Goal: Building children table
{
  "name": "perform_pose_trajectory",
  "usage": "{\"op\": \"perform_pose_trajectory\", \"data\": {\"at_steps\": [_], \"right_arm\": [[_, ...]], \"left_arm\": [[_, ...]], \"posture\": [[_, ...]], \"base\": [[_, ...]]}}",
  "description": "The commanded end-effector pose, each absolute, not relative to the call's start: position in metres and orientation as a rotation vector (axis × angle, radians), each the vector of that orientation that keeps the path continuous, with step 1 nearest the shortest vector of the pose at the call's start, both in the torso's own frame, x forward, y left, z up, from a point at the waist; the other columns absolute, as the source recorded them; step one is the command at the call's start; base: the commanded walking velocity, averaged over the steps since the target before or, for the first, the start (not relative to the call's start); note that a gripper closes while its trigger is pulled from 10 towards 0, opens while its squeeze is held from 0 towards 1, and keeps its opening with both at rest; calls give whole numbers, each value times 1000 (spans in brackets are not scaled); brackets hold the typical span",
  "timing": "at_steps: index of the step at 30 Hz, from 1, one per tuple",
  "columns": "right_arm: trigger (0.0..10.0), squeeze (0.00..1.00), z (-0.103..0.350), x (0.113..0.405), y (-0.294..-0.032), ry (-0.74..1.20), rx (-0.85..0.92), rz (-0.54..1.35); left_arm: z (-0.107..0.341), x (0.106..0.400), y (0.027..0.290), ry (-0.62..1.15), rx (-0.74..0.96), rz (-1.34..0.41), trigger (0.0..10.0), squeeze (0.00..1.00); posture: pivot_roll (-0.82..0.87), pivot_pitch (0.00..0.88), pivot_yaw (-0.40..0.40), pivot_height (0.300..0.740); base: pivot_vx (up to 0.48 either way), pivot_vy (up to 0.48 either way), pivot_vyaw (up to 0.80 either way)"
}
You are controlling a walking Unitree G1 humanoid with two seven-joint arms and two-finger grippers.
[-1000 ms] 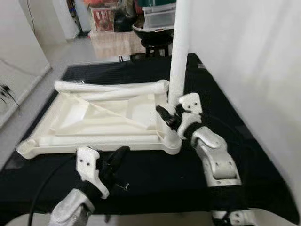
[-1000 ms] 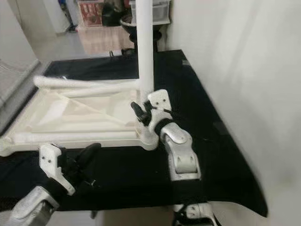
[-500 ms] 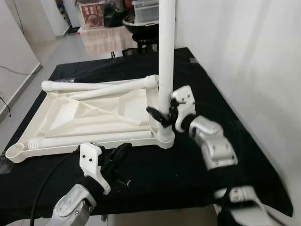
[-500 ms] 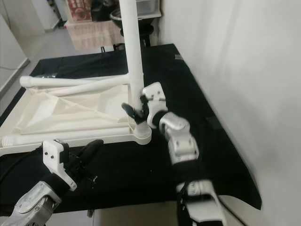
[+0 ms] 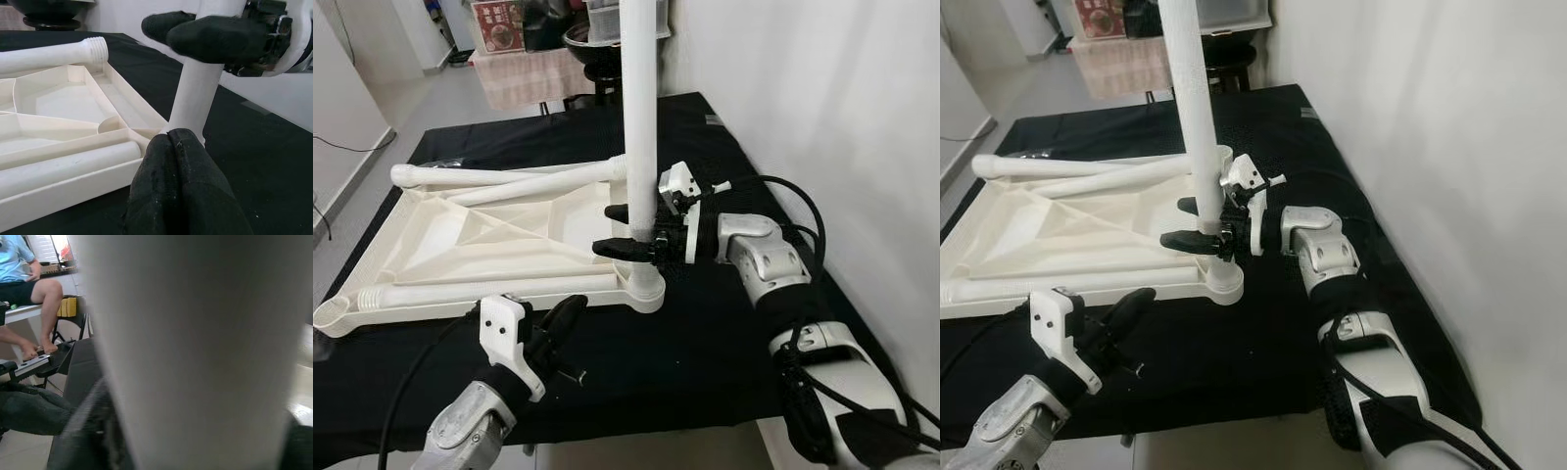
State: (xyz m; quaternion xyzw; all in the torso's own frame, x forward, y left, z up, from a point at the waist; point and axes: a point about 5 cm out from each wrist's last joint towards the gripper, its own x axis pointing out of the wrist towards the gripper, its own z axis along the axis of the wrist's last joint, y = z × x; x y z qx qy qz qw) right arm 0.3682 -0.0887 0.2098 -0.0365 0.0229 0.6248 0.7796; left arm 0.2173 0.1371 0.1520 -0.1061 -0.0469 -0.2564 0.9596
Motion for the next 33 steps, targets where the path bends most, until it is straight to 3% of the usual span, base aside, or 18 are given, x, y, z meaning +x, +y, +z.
{"op": "perform_pose_trajectory", "data": {"at_steps": [1, 8, 9, 11, 12, 15, 18, 20, 23, 24, 25, 26, 27, 28, 29, 33], "right_arm": [[0, 0, 208, 367, -78, 47, -70, 1412], [0, 0, 201, 370, -93, 45, -46, 1266], [0, 0, 190, 367, -98, 80, -85, 1166], [0, 0, 179, 371, -105, 51, -167, 684], [0, 0, 169, 352, -94, 57, -128, 601], [0, 0, 161, 321, -78, 73, -65, 580], [0, 0, 158, 315, -74, 81, -56, 584], [0, 0, 162, 327, -72, 36, -159, 612], [0, 0, 164, 329, -71, 30, -167, 614], [2588, 0, 166, 332, -69, 33, -182, 612], [2588, 0, 166, 332, -69, 33, -182, 612], [10000, 0, 167, 333, -68, 35, -194, 610], [10000, 0, 167, 333, -68, 35, -194, 610], [10000, 169, 170, 335, -67, 34, -166, 633], [10000, 1000, 178, 338, -65, 13, -117, 649], [10000, 1000, 213, 341, -57, -138, -4, 884]], "left_arm": [[150, 217, 137, -86, -210, -514, 10000, 0], [151, 216, 137, -87, -211, -515, 10000, 0], [151, 215, 138, -86, -209, -515, 10000, 0], [151, 214, 139, -85, -204, -513, 10000, 0], [152, 213, 140, -85, -204, -513, 10000, 0], [152, 213, 141, -83, -200, -512, 10000, 0], [152, 214, 141, -82, -198, -512, 10000, 0], [151, 215, 141, -76, -209, -528, 10000, 0], [151, 215, 141, -76, -209, -532, 10000, 0], [151, 215, 140, -79, -209, -527, 10000, 0], [151, 215, 140, -79, -209, -527, 10000, 0], [151, 216, 140, -81, -210, -523, 10000, 0], [151, 216, 140, -81, -210, -523, 10000, 0], [151, 216, 140, -84, -209, -516, 10000, 0], [151, 216, 140, -86, -210, -511, 10000, 0], [150, 217, 139, -86, -214, -513, 10000, 0]], "posture": [[-69, 65, 39, 740], [-60, 74, 38, 740], [-57, 80, 35, 740], [-52, 86, 23, 740], [-48, 99, 29, 740], [-57, 99, 47, 740], [-71, 90, 64, 740], [-63, 82, 44, 740], [-63, 82, 44, 740], [-65, 81, 46, 740], [-65, 81, 46, 740], [-65, 81, 46, 740], [-65, 81, 46, 740], [-63, 78, 45, 740], [-61, 75, 42, 740], [-65, 67, 44, 740]], "base": [[0, 0, 0], [0, 0, 0], [0, 0, 0], [0, 0, 0], [0, 0, 0], [0, 0, 0], [0, 0, 0], [0, 0, 0], [0, 0, 0], [0, 0, 0], [0, 0, 0], [0, 0, 0], [0, 0, 0], [0, 0, 0], [0, 0, 0], [0, 0, 0]]}}
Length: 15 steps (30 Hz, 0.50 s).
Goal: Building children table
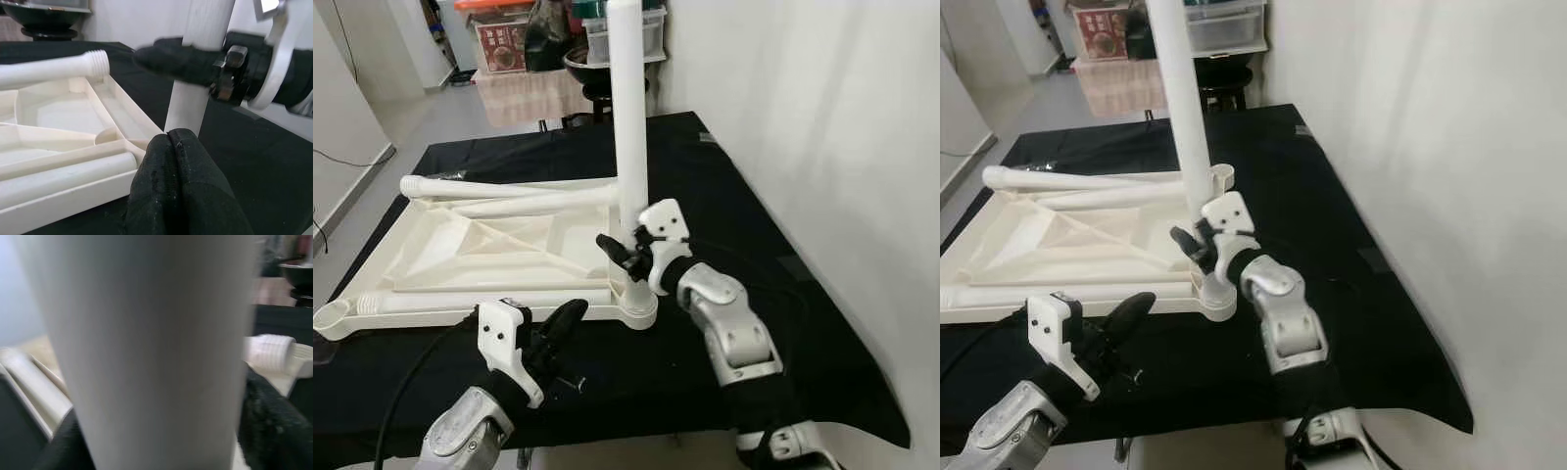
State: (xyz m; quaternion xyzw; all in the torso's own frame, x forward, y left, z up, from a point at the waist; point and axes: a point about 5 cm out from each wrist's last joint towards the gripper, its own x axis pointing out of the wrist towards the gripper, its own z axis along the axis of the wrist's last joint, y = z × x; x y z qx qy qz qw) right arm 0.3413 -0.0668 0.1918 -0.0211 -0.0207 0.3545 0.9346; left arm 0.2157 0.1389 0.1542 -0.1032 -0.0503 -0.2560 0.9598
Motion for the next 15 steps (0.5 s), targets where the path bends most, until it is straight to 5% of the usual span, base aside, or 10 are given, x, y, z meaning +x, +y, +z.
{"op": "perform_pose_trajectory", "data": {"at_steps": [1, 3, 4, 9, 15], "right_arm": [[10000, 1000, 213, 341, -57, -138, -4, 884], [10000, 953, 224, 340, -58, -164, -21, 1028], [10000, 4, 224, 343, -61, -151, -66, 1087], [10000, 0, 206, 349, -75, -16, -193, 1305], [10000, 0, 198, 362, -82, 66, -190, 1337]], "left_arm": [[150, 217, 139, -86, -214, -513, 10000, 0], [150, 217, 139, -85, -215, -516, 10000, 0], [150, 217, 138, -84, -215, -517, 10000, 0], [149, 216, 137, -85, -216, -517, 10000, 0], [149, 215, 137, -83, -215, -519, 10000, 0]], "posture": [[-65, 67, 44, 740], [-66, 64, 43, 740], [-64, 62, 42, 740], [-57, 56, 37, 740], [-47, 54, 38, 740]], "base": [[0, 0, 0], [0, 0, 0], [0, 0, 0], [0, 0, 0], [0, 0, 0]]}}
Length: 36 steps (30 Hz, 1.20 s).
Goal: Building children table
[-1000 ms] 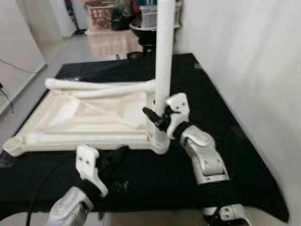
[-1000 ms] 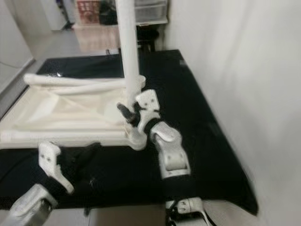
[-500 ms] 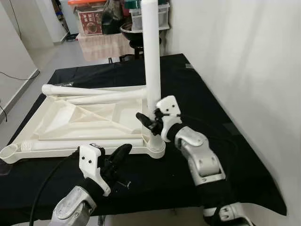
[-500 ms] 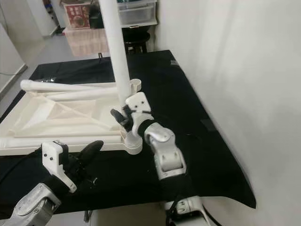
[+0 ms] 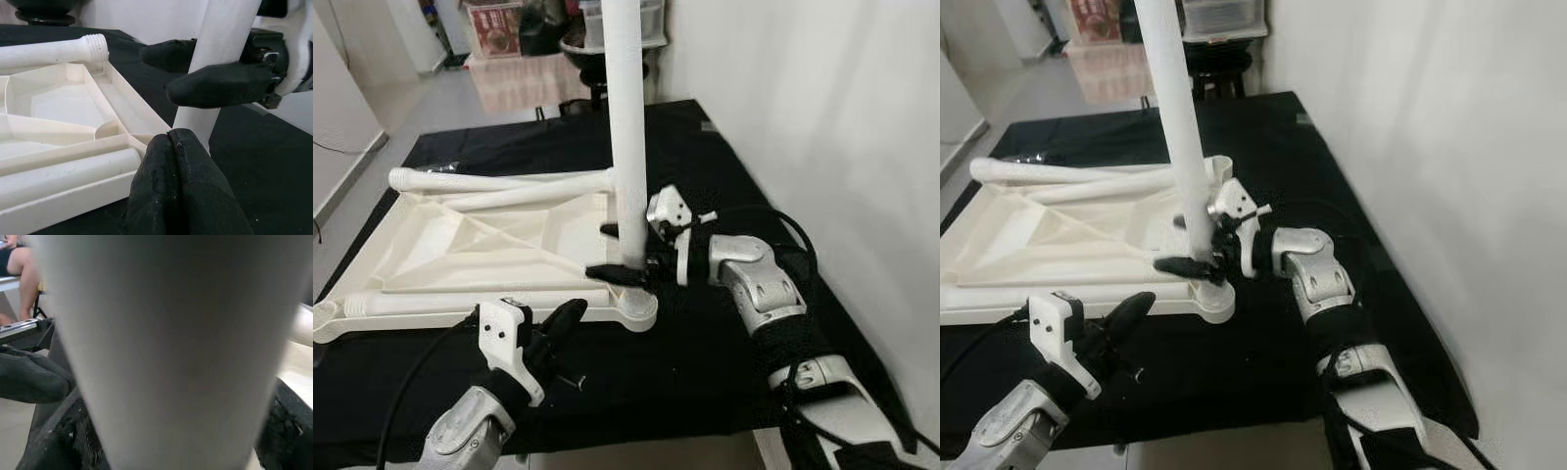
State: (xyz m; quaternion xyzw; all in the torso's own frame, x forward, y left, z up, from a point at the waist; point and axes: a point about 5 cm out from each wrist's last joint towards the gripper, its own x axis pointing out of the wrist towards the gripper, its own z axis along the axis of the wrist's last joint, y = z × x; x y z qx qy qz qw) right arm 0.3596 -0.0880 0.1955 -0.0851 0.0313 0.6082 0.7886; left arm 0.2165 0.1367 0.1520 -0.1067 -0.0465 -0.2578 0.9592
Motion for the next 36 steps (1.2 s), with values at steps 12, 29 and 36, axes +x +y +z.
{"op": "perform_pose_trajectory", "data": {"at_steps": [12, 29, 36], "right_arm": [[0, 0, 192, 367, -89, 101, -93, 1387], [0, 0, 148, 315, -62, 29, -174, 664], [0, 0, 153, 336, -78, 22, -172, 609]], "left_arm": [[149, 212, 136, -85, -203, -516, 10000, 0], [151, 214, 143, -86, -190, -510, 10000, 0], [150, 215, 143, -81, -204, -515, 10000, 0]], "posture": [[-41, 53, 41, 740], [-93, 96, 76, 740], [-76, 81, 53, 740]], "base": [[0, 0, 0], [0, 0, 0], [0, 0, 0]]}}
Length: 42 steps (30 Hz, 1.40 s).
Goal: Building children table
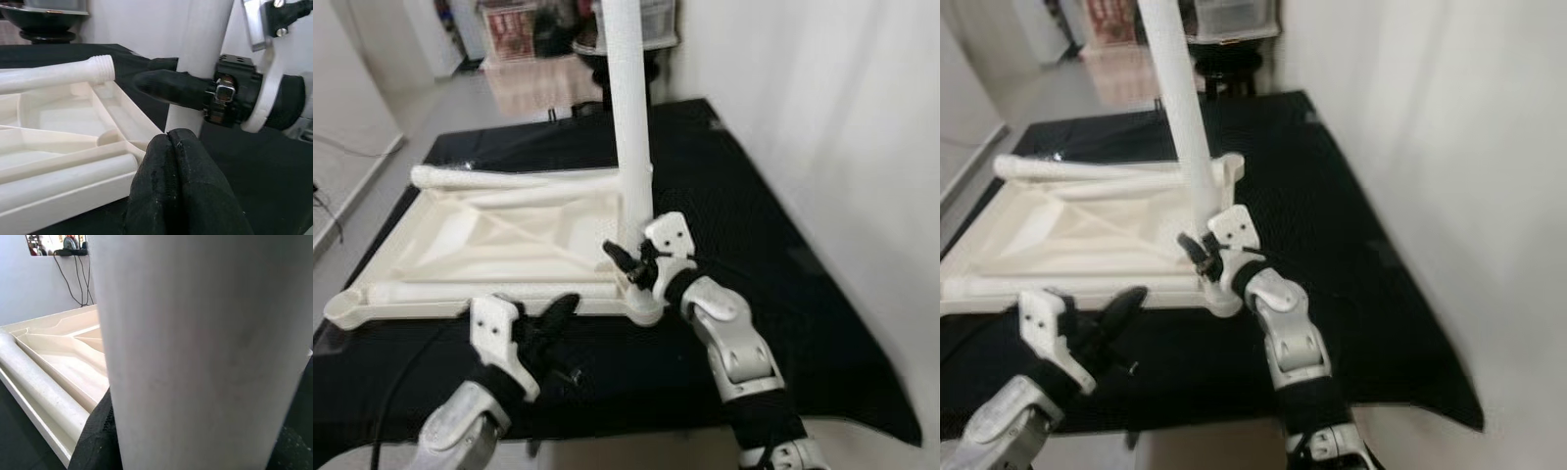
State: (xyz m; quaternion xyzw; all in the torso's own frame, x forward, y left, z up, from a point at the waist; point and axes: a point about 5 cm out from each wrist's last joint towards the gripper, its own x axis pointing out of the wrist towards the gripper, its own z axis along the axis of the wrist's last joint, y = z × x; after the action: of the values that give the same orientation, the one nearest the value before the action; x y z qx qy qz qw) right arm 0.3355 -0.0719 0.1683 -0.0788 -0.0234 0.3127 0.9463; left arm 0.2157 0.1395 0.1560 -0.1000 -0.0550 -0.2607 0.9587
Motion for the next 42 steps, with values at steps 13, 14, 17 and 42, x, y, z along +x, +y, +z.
{"op": "perform_pose_trajectory", "data": {"at_steps": [13, 14, 17, 42], "right_arm": [[10000, 251, 191, 342, -69, -46, -54, 1141], [10000, 0, 194, 344, -72, -42, -62, 1213], [10000, 0, 198, 350, -76, -27, -81, 1291], [0, 0, 172, 368, -97, 96, -96, 935]], "left_arm": [[152, 218, 140, -94, -210, -503, 10000, 0], [152, 218, 140, -95, -211, -503, 10000, 0], [152, 219, 139, -97, -213, -502, 10000, 0], [150, 214, 138, -96, -222, -504, 10000, 0]], "posture": [[-75, 74, 44, 740], [-73, 71, 41, 740], [-70, 68, 38, 740], [-70, 77, 8, 740]], "base": [[0, 0, 0], [0, 0, 0], [0, 0, 0], [0, 0, 0]]}}
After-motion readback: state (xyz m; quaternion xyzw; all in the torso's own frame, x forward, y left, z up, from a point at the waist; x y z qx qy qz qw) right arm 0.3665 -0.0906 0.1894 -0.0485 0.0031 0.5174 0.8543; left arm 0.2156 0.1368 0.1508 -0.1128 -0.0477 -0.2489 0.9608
